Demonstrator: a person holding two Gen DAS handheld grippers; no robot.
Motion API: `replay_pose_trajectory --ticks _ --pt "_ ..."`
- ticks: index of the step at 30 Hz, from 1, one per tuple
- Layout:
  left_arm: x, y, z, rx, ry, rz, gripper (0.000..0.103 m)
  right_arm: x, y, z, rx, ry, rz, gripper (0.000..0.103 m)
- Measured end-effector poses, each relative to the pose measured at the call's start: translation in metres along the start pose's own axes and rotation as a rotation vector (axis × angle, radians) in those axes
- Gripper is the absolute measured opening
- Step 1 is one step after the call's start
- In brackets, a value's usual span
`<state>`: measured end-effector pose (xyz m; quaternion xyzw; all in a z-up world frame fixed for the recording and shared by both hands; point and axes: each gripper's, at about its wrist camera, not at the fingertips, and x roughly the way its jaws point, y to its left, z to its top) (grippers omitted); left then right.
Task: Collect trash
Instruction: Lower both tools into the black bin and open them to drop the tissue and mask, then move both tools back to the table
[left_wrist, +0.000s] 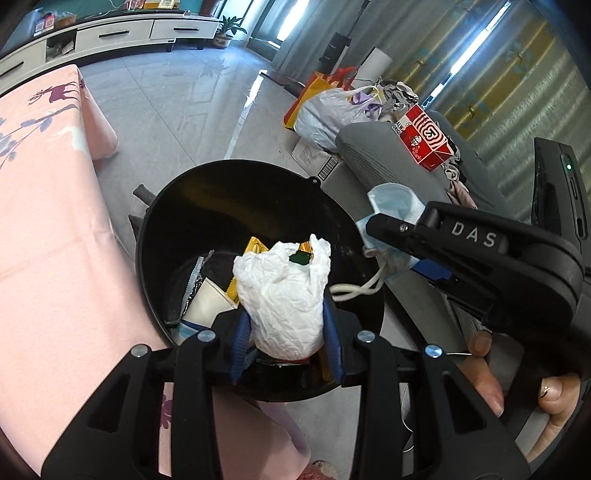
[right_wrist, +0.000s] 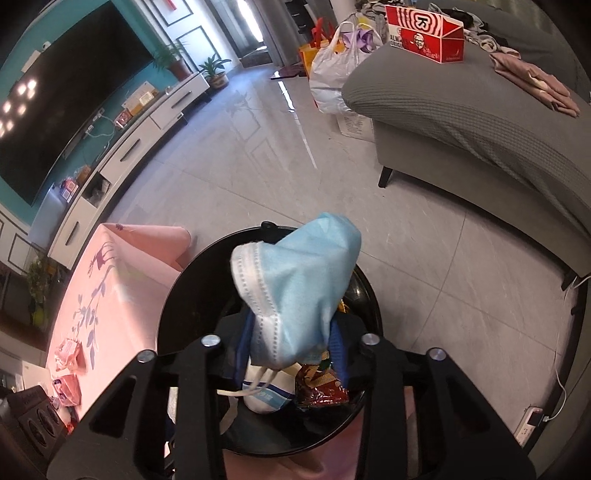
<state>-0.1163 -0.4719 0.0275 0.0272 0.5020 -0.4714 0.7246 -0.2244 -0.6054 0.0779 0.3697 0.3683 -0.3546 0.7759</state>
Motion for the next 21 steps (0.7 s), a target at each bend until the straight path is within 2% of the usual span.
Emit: replay_pose_trajectory --ticks 5,9,12,16,19,21 --pt "-0.010 0.006 0.002 -0.021 -0.031 0.007 0.069 -0.005 -0.001 0.000 0.007 -0.015 0.012 0.055" --pt "-0.027 0.013 0.004 -0.023 -0.066 0.029 0.079 -0.014 0.006 0.000 -0.005 -0.047 0.020 0.063" --pt "-0.044 0.020 0.005 -0.030 -0.098 0.045 0.083 -0.021 0.014 -0.002 -0.023 -0.073 0.031 0.068" --pt "-0.075 0.033 0.001 -0.031 -0.162 0.111 0.092 -0.031 0.029 -0.006 -0.054 -0.104 0.065 0.075" --pt "-0.096 0.044 -0.003 -0.040 -0.194 0.153 0.097 -0.040 0.042 -0.009 -0.078 -0.138 0.087 0.086" --pt "-0.113 0.054 -0.007 -0.056 -0.221 0.190 0.100 -0.045 0.054 -0.013 -0.104 -0.170 0.087 0.097"
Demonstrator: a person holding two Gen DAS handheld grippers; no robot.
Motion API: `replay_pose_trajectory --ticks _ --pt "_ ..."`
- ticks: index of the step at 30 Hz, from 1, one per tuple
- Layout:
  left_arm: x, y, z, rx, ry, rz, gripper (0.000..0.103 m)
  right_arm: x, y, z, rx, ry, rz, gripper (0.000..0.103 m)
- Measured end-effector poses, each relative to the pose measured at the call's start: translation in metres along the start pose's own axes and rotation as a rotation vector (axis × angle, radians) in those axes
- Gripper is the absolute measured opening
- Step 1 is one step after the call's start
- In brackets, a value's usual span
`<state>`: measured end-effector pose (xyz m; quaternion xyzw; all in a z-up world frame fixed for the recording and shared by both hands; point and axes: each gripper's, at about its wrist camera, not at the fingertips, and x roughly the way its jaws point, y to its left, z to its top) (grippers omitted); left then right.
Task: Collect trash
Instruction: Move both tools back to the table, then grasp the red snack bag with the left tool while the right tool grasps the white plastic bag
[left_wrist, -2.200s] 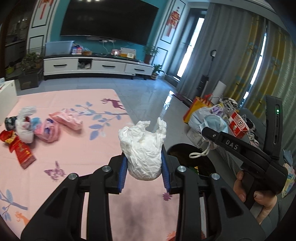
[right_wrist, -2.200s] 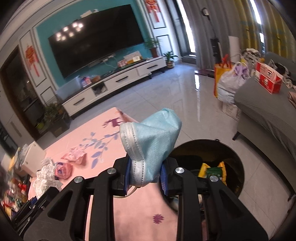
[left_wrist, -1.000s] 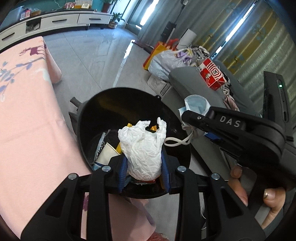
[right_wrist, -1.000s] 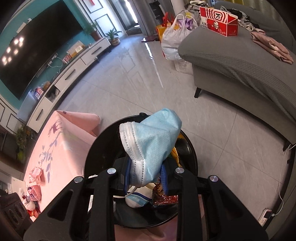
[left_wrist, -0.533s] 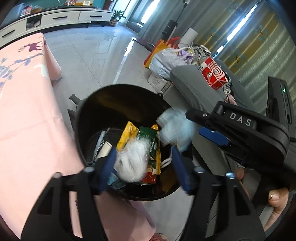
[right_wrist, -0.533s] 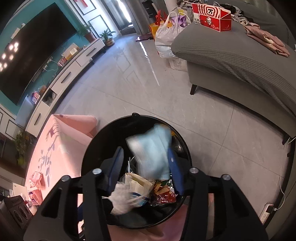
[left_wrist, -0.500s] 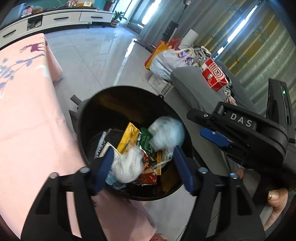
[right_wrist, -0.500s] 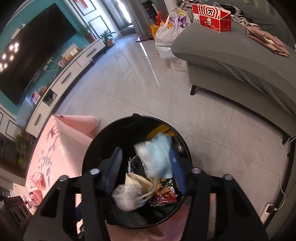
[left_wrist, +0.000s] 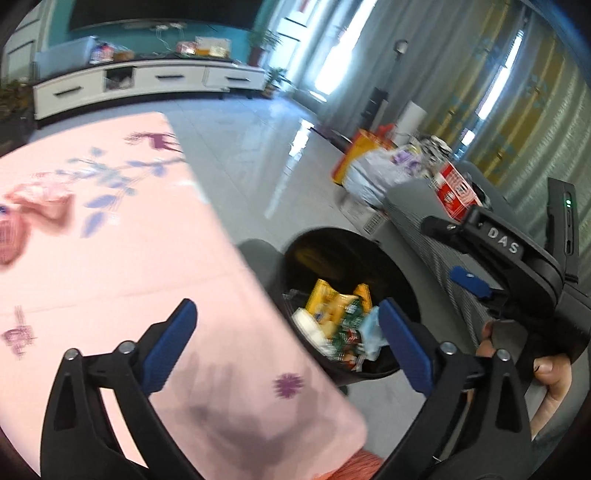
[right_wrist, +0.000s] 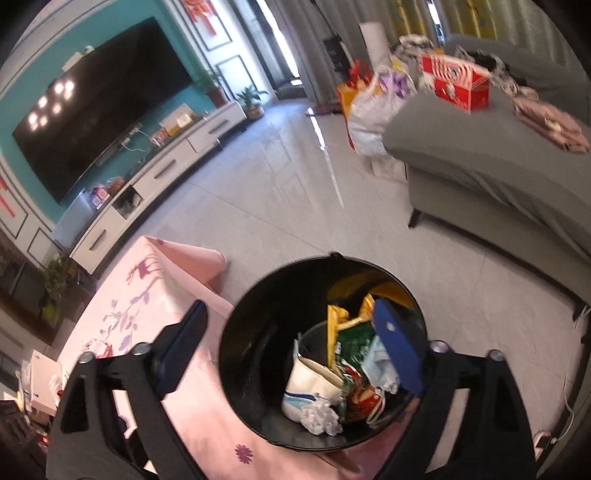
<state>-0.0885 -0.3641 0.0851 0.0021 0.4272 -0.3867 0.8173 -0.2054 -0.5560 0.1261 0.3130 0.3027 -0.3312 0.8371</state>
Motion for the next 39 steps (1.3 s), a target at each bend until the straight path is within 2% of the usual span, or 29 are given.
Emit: replay_pose_trajectory --ticks 5,14,20,24,27,30,35,39 --pt "-0.039 0.036 -0.002 -0.059 -0.064 0.090 0.100 -0.009 0.034 -0.007 -0.083 -0.047 0.036 0.100" --pt "-0.109 0.109 -0.016 -0.145 -0.139 0.243 0.100 -0.025 0.110 -0.033 -0.259 -0.064 0.184 0.100" --pt "-0.150 0.174 -0.040 -0.190 -0.158 0.366 0.100 -0.023 0.162 -0.064 -0.405 -0.044 0.207 0.100" --pt "-0.166 0.216 -0.054 -0.224 -0.162 0.438 0.100 -0.017 0.191 -0.088 -0.427 -0.028 0.210 0.100" --pt "-0.174 0.254 -0.057 -0.256 -0.159 0.485 0.100 -0.013 0.212 -0.111 -0.468 -0.010 0.258 0.100" --pt "-0.184 0.289 -0.061 -0.324 -0.174 0.502 0.100 -0.006 0.232 -0.137 -0.522 0.016 0.286 0.100" --pt "-0.200 0.332 -0.070 -0.434 -0.165 0.462 0.100 0.012 0.252 -0.165 -0.578 0.085 0.297 0.100" --pt "-0.216 0.362 -0.075 -0.526 -0.172 0.455 0.100 0.029 0.271 -0.178 -0.590 0.195 0.332 0.100"
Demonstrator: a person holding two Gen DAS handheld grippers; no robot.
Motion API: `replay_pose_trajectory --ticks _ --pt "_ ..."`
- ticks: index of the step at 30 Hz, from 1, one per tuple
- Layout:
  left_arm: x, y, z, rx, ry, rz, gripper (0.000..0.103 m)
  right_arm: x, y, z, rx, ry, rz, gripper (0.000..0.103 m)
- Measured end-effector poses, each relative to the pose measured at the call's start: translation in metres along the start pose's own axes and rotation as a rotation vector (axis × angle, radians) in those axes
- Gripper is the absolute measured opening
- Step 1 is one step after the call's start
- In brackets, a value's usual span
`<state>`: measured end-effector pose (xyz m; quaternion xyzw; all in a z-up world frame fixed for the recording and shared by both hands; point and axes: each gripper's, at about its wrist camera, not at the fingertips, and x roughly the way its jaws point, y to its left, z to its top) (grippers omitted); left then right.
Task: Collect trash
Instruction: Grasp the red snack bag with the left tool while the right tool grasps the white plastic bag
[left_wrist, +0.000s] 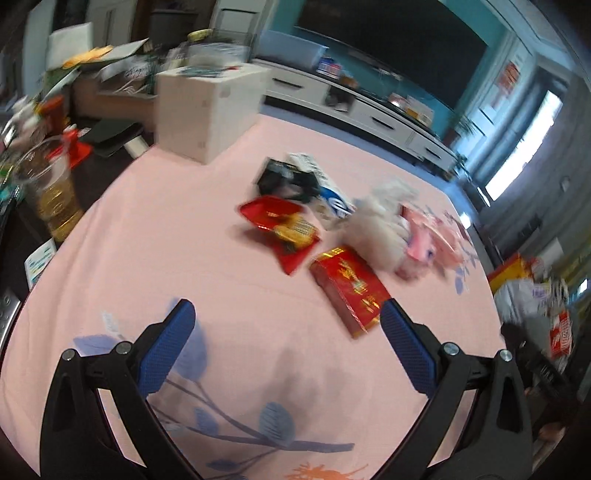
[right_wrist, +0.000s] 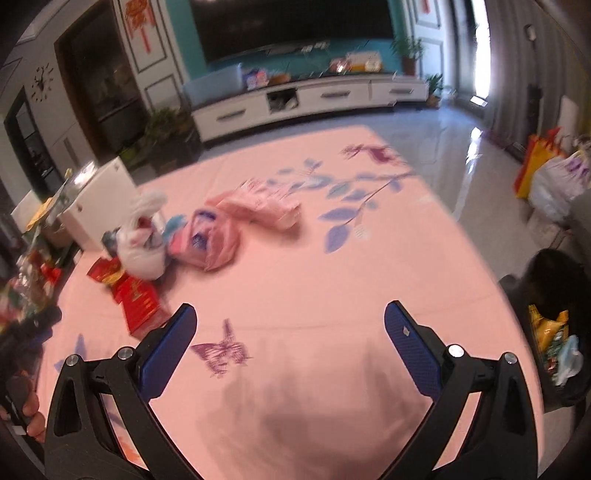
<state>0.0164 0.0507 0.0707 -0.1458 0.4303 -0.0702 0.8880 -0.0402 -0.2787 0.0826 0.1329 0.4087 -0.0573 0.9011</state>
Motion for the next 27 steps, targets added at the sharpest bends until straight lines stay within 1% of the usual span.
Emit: replay_pose_trajectory --ticks 2,3,5,9,11,16,19,20,22,23,24,25,27 --pt "0.000 0.010 0.004 -0.035 0.002 -0.021 0.100 0.007 0.008 0.003 -0.004 0.027 0.019 0.099" --pt "-0.001 0.014 0.006 -0.047 0.008 -0.036 0.100 0.011 0.015 0.007 -0.005 0.035 0.024 0.098" --pt "-0.001 0.020 0.009 -0.068 0.008 -0.039 0.100 0.015 0.027 0.014 -0.009 0.044 0.035 0.094" --pt "-0.002 0.032 0.014 -0.106 -0.011 -0.040 0.100 0.032 0.067 0.038 -0.026 0.076 0.105 0.087" --pt "-0.001 0.036 0.016 -0.127 -0.009 -0.049 0.100 0.044 0.093 0.049 -0.048 0.087 0.129 0.085" --pt "0.008 0.043 0.020 -0.164 0.012 -0.058 0.100 0.076 0.149 0.061 -0.144 0.096 0.080 0.079" --pt "0.018 0.043 0.025 -0.174 0.023 -0.068 0.099 0.099 0.165 0.060 -0.188 0.109 0.018 0.069" --pt "0.022 0.042 0.027 -0.170 0.030 -0.082 0.099 0.104 0.165 0.059 -0.189 0.113 0.017 0.066" --pt "0.031 0.041 0.032 -0.169 0.040 -0.106 0.096 0.113 0.166 0.056 -0.182 0.126 0.042 0.056" --pt "0.037 0.041 0.034 -0.178 0.045 -0.113 0.094 0.114 0.165 0.056 -0.180 0.130 0.050 0.046" --pt "0.041 0.042 0.036 -0.190 0.050 -0.114 0.094 0.114 0.164 0.055 -0.181 0.133 0.060 0.039" --pt "0.049 0.041 0.038 -0.193 0.063 -0.113 0.091 0.112 0.164 0.054 -0.182 0.131 0.067 0.036" --pt "0.061 0.038 0.044 -0.172 0.083 -0.116 0.088 0.106 0.161 0.055 -0.179 0.126 0.085 0.023"
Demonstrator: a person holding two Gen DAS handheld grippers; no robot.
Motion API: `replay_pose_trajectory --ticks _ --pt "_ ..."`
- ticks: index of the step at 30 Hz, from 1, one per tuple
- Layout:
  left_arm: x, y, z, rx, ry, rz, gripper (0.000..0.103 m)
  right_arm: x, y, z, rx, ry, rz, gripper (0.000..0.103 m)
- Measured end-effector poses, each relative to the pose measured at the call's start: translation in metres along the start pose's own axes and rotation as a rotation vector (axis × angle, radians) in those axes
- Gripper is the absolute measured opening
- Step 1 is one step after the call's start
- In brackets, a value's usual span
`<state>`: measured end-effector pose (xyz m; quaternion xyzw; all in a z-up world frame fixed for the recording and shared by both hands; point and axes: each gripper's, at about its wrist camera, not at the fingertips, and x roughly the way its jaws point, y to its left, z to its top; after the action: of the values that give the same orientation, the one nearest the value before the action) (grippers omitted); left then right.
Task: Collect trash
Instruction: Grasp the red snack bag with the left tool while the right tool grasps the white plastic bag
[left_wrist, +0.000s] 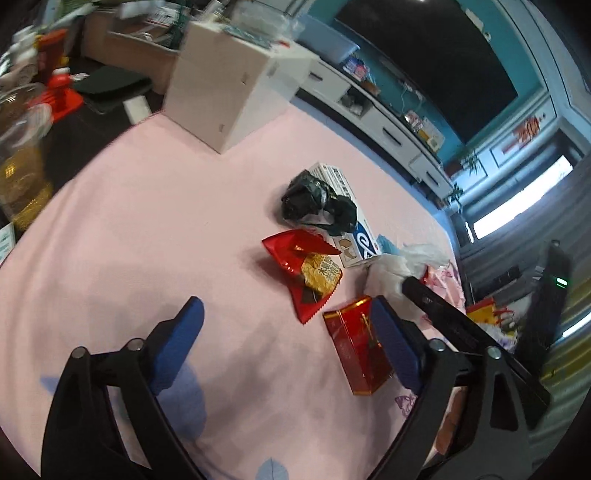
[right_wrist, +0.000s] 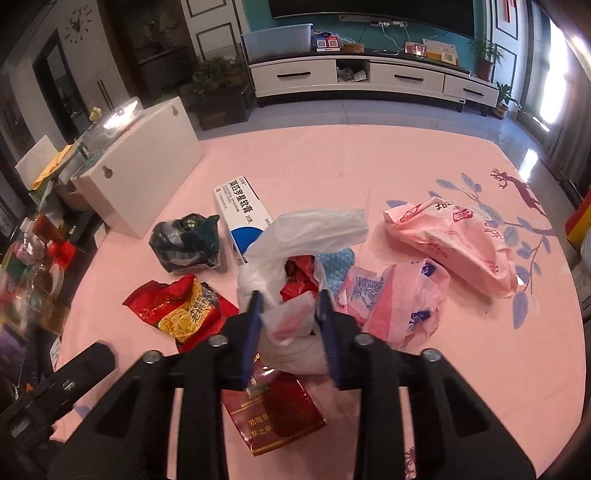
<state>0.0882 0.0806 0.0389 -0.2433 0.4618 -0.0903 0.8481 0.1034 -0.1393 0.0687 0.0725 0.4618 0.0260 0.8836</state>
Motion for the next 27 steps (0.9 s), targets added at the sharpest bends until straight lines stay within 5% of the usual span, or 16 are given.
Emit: replay_pose_trajectory --ticks 6,12,20,22,23,27 --pt "0.039 -0.003 0.022 -0.002 0.033 0.003 0.076 -0.046 -0.024 -0.006 0.046 -0.057 0.079 0.020" --pt "0.062 -0.008 0.029 0.044 0.048 0.031 0.066 -0.091 -0.050 -0.020 0.039 -0.138 0.063 0.020" --pt "0.070 -0.010 0.022 0.074 0.047 0.001 0.016 -0.104 -0.072 -0.042 0.022 -0.131 0.026 0.020" --pt "0.067 -0.010 0.020 0.053 0.046 -0.016 0.014 -0.096 -0.074 -0.046 0.029 -0.094 0.047 0.020" --pt "0.064 -0.011 0.017 0.054 0.039 -0.015 0.013 -0.092 -0.074 -0.049 0.036 -0.072 0.051 0.024" --pt "0.043 -0.018 0.007 0.062 0.002 -0.011 0.013 -0.082 -0.075 -0.055 0.079 -0.037 0.092 0.066"
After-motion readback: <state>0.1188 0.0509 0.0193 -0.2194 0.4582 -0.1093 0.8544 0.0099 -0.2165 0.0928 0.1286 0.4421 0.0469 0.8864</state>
